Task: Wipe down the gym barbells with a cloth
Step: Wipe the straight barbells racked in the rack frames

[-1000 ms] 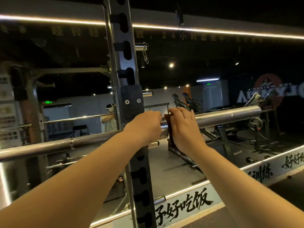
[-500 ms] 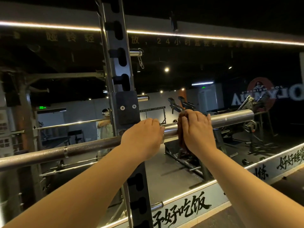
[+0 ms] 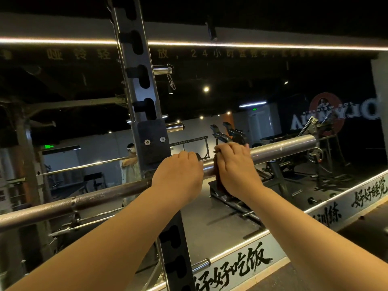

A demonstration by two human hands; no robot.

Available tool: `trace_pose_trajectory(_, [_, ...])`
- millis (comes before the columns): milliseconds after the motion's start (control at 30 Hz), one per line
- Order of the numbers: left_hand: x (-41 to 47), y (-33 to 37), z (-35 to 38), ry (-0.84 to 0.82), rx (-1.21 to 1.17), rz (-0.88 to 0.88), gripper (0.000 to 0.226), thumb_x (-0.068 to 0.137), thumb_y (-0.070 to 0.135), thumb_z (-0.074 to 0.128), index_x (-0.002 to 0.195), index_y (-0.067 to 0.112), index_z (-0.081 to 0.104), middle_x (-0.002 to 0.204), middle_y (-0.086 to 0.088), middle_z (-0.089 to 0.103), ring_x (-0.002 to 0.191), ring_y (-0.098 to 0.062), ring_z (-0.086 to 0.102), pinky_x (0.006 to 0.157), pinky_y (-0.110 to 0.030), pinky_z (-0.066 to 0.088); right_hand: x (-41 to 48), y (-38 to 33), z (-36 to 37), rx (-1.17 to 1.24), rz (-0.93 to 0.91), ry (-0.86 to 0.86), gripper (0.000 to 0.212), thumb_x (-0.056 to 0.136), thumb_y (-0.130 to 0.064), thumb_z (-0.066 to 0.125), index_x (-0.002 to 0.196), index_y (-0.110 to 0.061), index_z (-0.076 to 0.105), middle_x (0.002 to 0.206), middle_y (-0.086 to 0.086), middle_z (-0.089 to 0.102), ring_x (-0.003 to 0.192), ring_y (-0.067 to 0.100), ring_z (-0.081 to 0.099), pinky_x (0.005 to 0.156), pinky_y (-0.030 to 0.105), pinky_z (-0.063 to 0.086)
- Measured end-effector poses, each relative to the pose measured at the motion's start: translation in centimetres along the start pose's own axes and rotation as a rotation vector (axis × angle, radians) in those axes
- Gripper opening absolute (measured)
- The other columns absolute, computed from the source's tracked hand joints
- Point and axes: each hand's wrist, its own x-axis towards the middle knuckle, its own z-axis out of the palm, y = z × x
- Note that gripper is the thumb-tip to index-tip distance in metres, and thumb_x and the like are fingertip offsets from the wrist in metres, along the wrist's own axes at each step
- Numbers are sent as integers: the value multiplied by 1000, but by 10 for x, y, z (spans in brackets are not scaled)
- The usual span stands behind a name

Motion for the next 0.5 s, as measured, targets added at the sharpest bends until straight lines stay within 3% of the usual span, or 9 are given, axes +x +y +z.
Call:
trace_pose_trajectory(100, [11, 10, -2, 22, -57, -12, 41, 110, 39, 22, 122, 14, 53, 107, -5, 56, 87, -18, 44, 78, -32, 40, -13, 2, 2, -31, -232, -69, 52, 103, -46, 25, 142, -22, 50, 139, 0, 49, 134, 20, 40, 123, 33, 14])
trace_pose_trajectory(167, [15, 17, -3, 19, -79, 9, 40, 111, 38, 23, 117, 15, 56, 99, -2, 51, 86, -17, 46, 79, -32, 42, -10, 16, -5, -48, -263, -77, 48, 106, -46, 28, 143, -24, 48, 140, -2, 48, 132, 18, 41, 118, 29, 21])
trace_pose_trajectory(233, [17, 21, -3, 0, -52, 34, 28, 109, 35, 35, 117, 16, 55, 95, 0, 45, 85, -16, 45, 76, -31, 37, -5, 33, -10, -61, -204, -39, 39, 108, -43, 30, 138, -27, 49, 135, -4, 51, 128, 16, 44, 119, 34, 26])
trace_pose_trajectory(333, [16, 20, -4, -44, -30, 44, 26, 102, 31, 51, 124, 17, 52, 96, -1, 42, 84, -17, 45, 71, -31, 35, 2, 60, -17, -45, -3, 61, 34, 108, -40, 30, 134, -29, 50, 131, -6, 55, 131, 17, 47, 126, 44, 17])
trace_pose_trajectory(433, [18, 22, -7, -57, -1, 41, 29, 99, 28, 56, 125, 16, 52, 95, -3, 43, 83, -17, 45, 70, -32, 36, 2, 52, -13, 4, 130, 174, 29, 107, -36, 32, 126, -30, 52, 126, -6, 54, 128, 18, 46, 124, 52, 21])
trace_pose_trajectory(500, [21, 26, -8, -46, 16, 27, 27, 100, 27, 54, 124, 15, 53, 93, -4, 43, 82, -18, 44, 69, -34, 36, -3, 29, -3, 60, 107, 173, 29, 105, -33, 35, 124, -25, 56, 127, -3, 52, 128, 18, 41, 121, 51, 25])
